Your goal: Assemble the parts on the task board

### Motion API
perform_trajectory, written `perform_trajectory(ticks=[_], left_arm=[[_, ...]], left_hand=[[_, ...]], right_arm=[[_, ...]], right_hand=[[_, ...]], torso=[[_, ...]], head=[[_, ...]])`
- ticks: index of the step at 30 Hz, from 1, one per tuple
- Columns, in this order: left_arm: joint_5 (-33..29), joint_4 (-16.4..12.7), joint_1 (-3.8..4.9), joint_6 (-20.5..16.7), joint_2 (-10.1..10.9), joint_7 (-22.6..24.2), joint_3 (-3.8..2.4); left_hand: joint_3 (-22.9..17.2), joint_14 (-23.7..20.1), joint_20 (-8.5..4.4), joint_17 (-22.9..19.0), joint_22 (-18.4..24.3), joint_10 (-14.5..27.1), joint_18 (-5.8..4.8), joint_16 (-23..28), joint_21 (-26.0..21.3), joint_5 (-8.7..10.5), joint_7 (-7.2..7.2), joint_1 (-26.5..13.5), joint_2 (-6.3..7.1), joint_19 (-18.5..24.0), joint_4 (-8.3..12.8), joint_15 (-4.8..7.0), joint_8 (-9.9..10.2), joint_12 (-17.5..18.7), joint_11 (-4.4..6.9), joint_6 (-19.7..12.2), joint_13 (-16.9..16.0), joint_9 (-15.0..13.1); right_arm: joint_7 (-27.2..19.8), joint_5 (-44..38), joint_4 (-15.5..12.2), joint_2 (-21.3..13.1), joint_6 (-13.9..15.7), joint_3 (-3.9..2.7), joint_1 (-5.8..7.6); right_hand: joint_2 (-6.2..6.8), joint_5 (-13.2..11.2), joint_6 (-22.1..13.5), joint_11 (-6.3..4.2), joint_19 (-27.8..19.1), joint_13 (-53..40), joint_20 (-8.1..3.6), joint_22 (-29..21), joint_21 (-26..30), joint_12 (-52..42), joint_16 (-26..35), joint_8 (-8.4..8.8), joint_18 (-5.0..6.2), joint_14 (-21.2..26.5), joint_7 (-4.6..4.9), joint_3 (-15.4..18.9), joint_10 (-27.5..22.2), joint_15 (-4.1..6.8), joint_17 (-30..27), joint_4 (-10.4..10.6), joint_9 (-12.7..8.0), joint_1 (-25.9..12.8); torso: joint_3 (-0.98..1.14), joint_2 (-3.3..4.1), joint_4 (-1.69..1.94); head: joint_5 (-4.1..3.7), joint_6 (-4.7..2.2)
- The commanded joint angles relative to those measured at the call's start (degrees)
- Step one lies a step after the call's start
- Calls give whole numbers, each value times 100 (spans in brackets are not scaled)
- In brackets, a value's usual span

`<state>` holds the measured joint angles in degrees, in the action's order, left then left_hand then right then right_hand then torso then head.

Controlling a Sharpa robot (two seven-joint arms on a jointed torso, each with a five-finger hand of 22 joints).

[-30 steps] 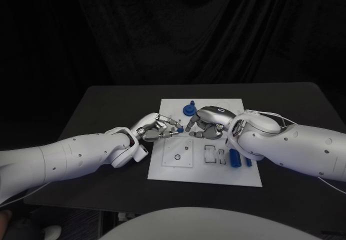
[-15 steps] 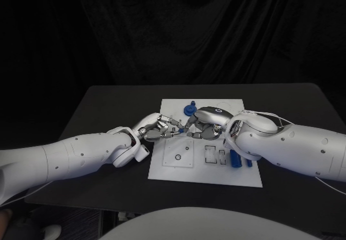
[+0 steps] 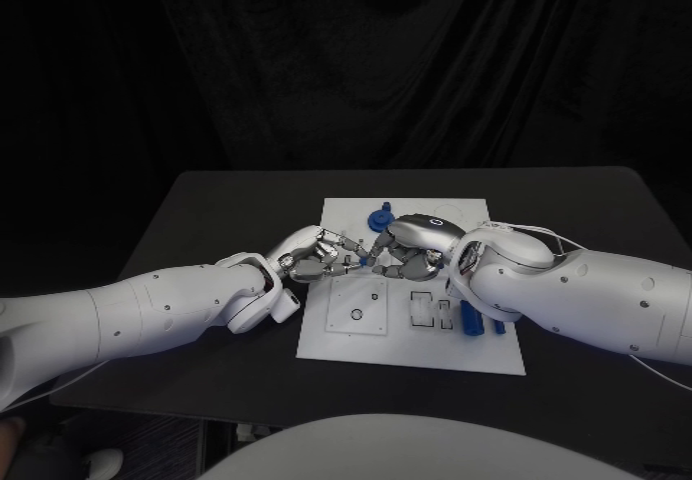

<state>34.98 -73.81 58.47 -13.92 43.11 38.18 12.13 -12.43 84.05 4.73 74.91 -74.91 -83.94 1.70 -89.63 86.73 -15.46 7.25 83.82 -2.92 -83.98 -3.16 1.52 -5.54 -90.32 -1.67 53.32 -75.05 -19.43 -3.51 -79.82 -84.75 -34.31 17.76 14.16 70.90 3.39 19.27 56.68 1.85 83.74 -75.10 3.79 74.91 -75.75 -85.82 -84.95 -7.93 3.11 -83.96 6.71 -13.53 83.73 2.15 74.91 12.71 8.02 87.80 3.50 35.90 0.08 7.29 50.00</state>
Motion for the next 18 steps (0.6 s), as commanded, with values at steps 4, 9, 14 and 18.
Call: perform_trajectory(ticks=[4,9,14,18], left_arm=[[-57,5,-2,121,-27,10,-4],[-57,12,-3,141,-32,-12,-4],[-57,23,-3,165,-40,-37,-4],[-57,37,-3,182,-53,-50,-4]], left_hand=[[-31,595,35,1509,-1388,-606,-79,-37,12,-29,7,-1,-62,-376,-19,-49,-11,32,-48,16,-1495,-9],[-33,595,39,1509,-1387,-606,-78,-37,8,-28,10,2,-66,-373,-19,-54,-14,32,-56,26,-1495,-13],[-33,595,39,1509,-1387,-606,-78,-37,8,-28,10,2,-66,-373,-19,-54,-14,32,-56,26,-1495,-13],[-35,595,44,1509,-1387,-606,-78,-37,8,-26,13,7,-68,-373,-17,-60,-18,32,-63,36,-1495,-17]], right_arm=[[-66,-31,24,31,104,-5,-19],[-59,-31,44,39,112,-5,-19],[-47,-31,61,31,114,-5,-20],[-37,-31,69,21,106,-5,-20]], right_hand=[[14,14,-40,24,148,-761,15,1095,29,33,32,31,4,-436,19,-31,12,-11,869,8,-9,-65],[17,12,-53,30,138,-751,20,1090,46,40,41,53,7,-430,26,-38,1,-16,859,-3,-21,-70],[18,10,-67,35,130,-739,24,1085,61,48,50,71,10,-426,33,-43,-11,-20,849,-8,-31,-74],[18,10,-67,35,130,-739,24,1085,61,48,50,71,10,-426,33,-43,-11,-20,849,-8,-31,-74]], torso=[[2,2,9],[-1,3,3],[0,6,6],[2,4,6]], head=[[-34,0],[-37,0],[-34,0],[-21,0]])
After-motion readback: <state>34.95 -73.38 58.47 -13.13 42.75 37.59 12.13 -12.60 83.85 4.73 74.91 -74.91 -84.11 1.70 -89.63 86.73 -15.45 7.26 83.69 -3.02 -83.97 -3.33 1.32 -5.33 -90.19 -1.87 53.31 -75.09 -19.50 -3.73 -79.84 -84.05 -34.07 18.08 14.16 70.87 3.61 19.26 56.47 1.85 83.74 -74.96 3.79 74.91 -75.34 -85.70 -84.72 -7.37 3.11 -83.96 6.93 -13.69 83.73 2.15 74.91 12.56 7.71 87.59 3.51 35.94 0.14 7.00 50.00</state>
